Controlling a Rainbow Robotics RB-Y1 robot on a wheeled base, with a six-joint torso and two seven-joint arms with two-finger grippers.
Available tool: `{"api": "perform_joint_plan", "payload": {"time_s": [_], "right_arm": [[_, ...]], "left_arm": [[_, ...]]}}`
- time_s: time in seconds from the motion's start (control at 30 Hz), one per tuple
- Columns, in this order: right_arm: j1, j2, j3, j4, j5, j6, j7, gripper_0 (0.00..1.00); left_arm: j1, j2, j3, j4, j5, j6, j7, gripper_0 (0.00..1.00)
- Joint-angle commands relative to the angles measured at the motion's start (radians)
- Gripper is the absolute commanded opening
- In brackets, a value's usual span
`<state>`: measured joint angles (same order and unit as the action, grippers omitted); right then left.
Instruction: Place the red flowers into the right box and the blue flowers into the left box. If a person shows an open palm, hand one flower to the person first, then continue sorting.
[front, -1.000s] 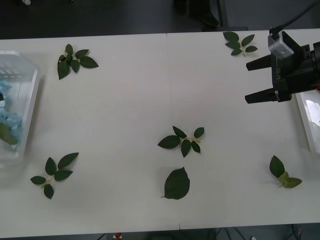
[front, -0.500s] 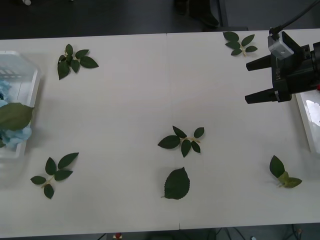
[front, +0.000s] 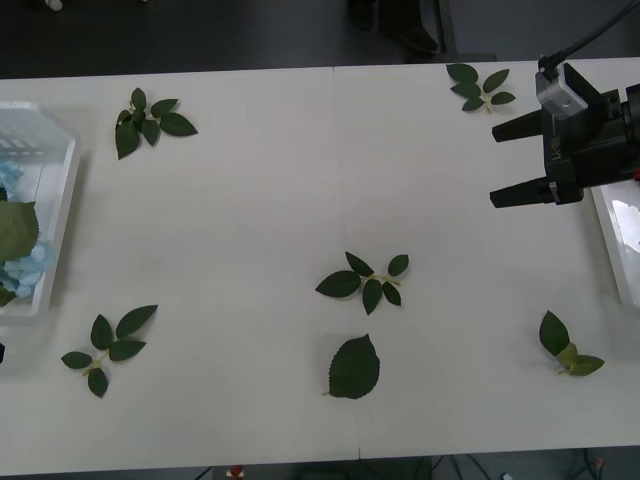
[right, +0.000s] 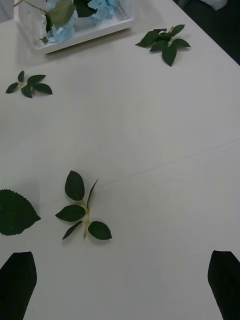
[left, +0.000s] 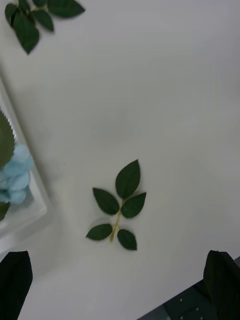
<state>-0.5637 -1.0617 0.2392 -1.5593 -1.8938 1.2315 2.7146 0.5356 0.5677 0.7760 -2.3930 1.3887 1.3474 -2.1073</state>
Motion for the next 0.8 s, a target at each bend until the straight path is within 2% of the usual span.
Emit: {"api": "perform_joint_plan", "payload": {"time_s": [0.03, 0.1, 0.3, 0.53, 0.6, 0.67, 0.8], "right_arm": [[0.007, -0.046, -0.014, -0.028, 0.002, 0.003, -0.009, 1.00], [0.007, -0.046, -0.014, -0.028, 0.002, 0.003, -0.009, 1.00], [0.007, -0.046, -0.014, -0.028, 0.002, 0.003, -0.009, 1.00], [0.007, -0.046, -0.014, -0.028, 0.002, 0.003, -0.009, 1.00], [0.007, -0.046, -0.014, -0.028, 0.002, 0.003, -0.009, 1.00], [0.007, -0.046, -0.014, -0.028, 0.002, 0.003, -0.009, 1.00], [0.007, -0.046, -0.014, -0.028, 0.002, 0.003, -0.009, 1.00]], "left_arm": [[-0.160, 0.000, -0.110, -0.003, 0.033, -0.047, -0.074, 1.00], [-0.213, 0.006, -0.231, 0.005, 0.004, -0.148, -0.074, 1.00], [-0.266, 0.060, -0.434, 0.026, -0.060, -0.366, -0.080, 1.00], [-0.355, 0.227, -0.661, 0.046, -0.008, -0.574, -0.099, 1.00], [-0.376, 0.274, -0.699, 0.046, 0.036, -0.585, -0.109, 1.00], [-0.394, 0.293, -0.701, 0.049, 0.101, -0.539, -0.152, 1.00], [-0.425, 0.233, -0.600, 0.106, 0.280, -0.275, -0.273, 1.00]]}}
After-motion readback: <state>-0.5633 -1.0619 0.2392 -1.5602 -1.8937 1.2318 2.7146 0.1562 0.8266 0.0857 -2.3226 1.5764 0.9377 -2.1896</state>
